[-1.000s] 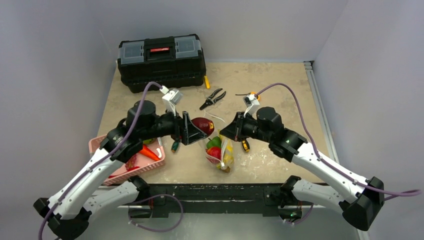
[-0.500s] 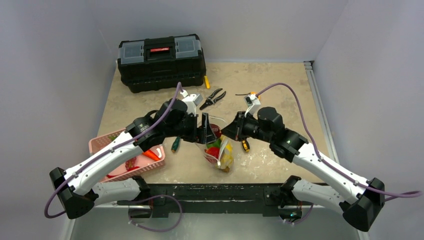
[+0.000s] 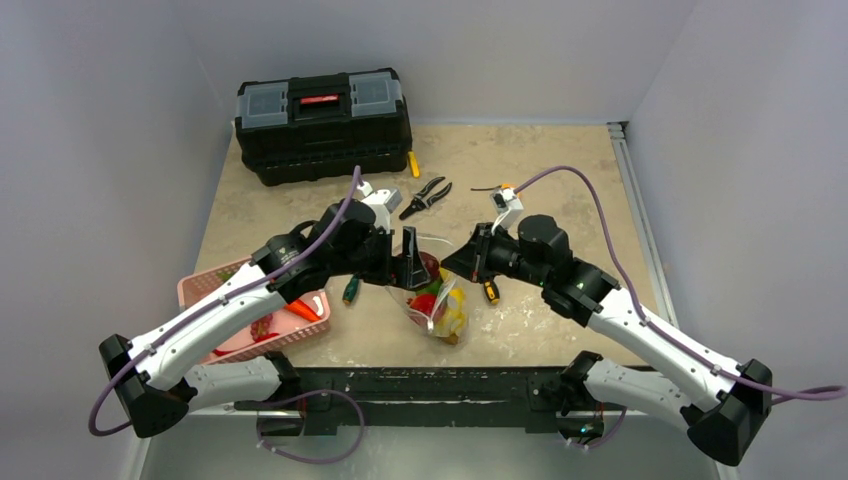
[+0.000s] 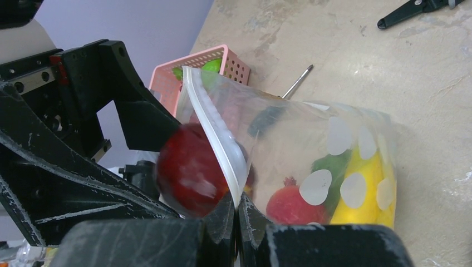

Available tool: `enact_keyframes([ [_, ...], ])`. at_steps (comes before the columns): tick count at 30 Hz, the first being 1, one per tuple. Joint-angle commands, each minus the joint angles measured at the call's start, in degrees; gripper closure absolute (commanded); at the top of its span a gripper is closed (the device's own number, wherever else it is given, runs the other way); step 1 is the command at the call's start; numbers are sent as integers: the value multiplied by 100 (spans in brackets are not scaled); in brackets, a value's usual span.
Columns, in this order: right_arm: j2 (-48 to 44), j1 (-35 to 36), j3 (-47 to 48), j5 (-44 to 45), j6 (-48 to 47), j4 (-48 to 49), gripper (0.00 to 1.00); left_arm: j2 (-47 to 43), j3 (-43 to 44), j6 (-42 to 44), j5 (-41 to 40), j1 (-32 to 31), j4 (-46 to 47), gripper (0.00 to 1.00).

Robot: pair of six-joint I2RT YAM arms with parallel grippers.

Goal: Place the food in the zip-top bag and seal the zipper

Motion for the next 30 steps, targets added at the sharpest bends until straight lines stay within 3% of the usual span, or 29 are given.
enact_keyframes([
  [1, -144, 15, 86, 93, 18, 201, 100, -130, 279, 67, -56, -25, 52, 14],
  [6, -139, 18, 94, 92, 18, 214, 100, -178, 327, 110, -27, -21, 76, 8],
  [15, -179, 18, 59, 212, -10, 136, 100, -775, 407, 157, -49, -12, -132, 12],
  [26, -485, 17, -31, 626, 109, 36, 100, -1834, 515, 907, -2309, -3, -2380, 10],
  [30, -530, 15, -8, 699, 100, -18, 100, -2203, 123, 1039, -2885, 70, -2717, 6],
])
